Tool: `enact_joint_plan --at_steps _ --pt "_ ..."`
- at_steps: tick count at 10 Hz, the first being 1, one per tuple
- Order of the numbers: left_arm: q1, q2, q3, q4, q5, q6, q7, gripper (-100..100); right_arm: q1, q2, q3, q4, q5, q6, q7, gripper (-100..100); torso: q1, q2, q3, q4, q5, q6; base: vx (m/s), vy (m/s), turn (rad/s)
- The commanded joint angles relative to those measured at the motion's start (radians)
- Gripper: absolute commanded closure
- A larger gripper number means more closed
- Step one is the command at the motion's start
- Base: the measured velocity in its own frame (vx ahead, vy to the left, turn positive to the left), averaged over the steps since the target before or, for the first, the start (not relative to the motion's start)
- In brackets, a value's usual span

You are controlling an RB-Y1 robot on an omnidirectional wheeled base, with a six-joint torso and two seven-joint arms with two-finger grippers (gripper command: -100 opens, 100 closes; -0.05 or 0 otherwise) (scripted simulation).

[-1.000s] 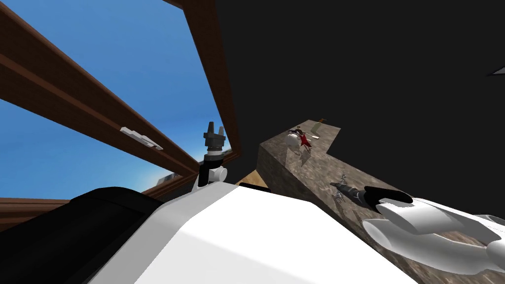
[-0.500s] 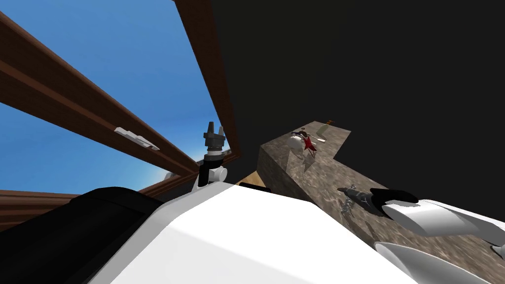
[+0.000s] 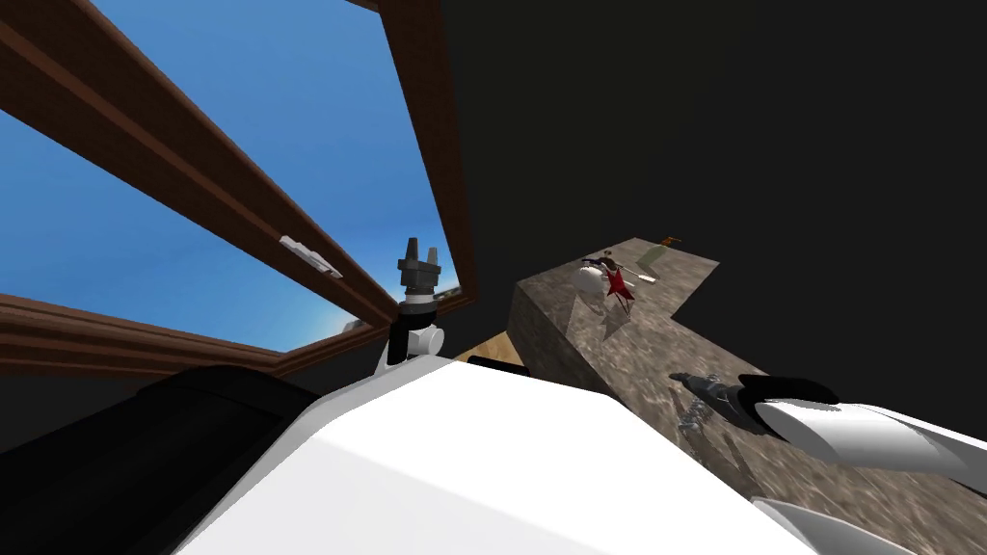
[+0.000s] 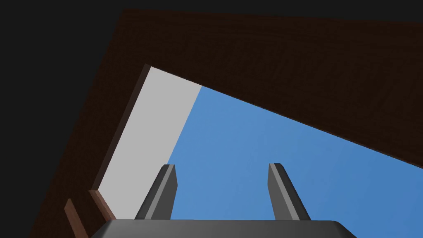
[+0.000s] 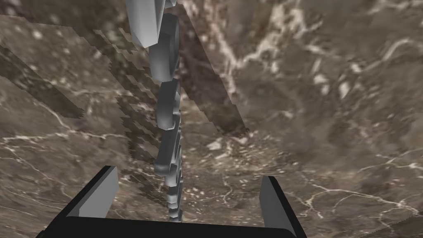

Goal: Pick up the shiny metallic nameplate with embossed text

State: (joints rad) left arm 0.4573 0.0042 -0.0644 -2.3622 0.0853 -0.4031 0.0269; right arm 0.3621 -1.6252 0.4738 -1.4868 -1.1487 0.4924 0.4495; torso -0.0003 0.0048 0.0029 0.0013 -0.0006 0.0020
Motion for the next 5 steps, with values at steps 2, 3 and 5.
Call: enact_joint_plan --at_steps 2,3,5 --pt "0.0 0.0 0.0 0.0 0.0 0.0 0.0 0 0.002 0.01 0.008 0.06 -0.061 -0.007 0.037 -100 0.001 0.002 0.001 0.0 0.0 -0.001 -0.109 0.009 0.212" --pt "0.0 0.0 0.0 0.0 0.0 0.0 0.0 0 -0.004 0.026 0.016 0.106 -0.106 -0.01 0.077 -100 0.001 0.001 0.001 0.0 0.0 0.0 -0.092 0.019 0.268" --pt "0.0 0.0 0.0 0.0 0.0 0.0 0.0 0 -0.009 0.041 0.025 0.157 -0.158 -0.013 0.116 -100 0.001 -0.001 0.0 0.0 0.0 0.0 -0.088 0.019 0.19"
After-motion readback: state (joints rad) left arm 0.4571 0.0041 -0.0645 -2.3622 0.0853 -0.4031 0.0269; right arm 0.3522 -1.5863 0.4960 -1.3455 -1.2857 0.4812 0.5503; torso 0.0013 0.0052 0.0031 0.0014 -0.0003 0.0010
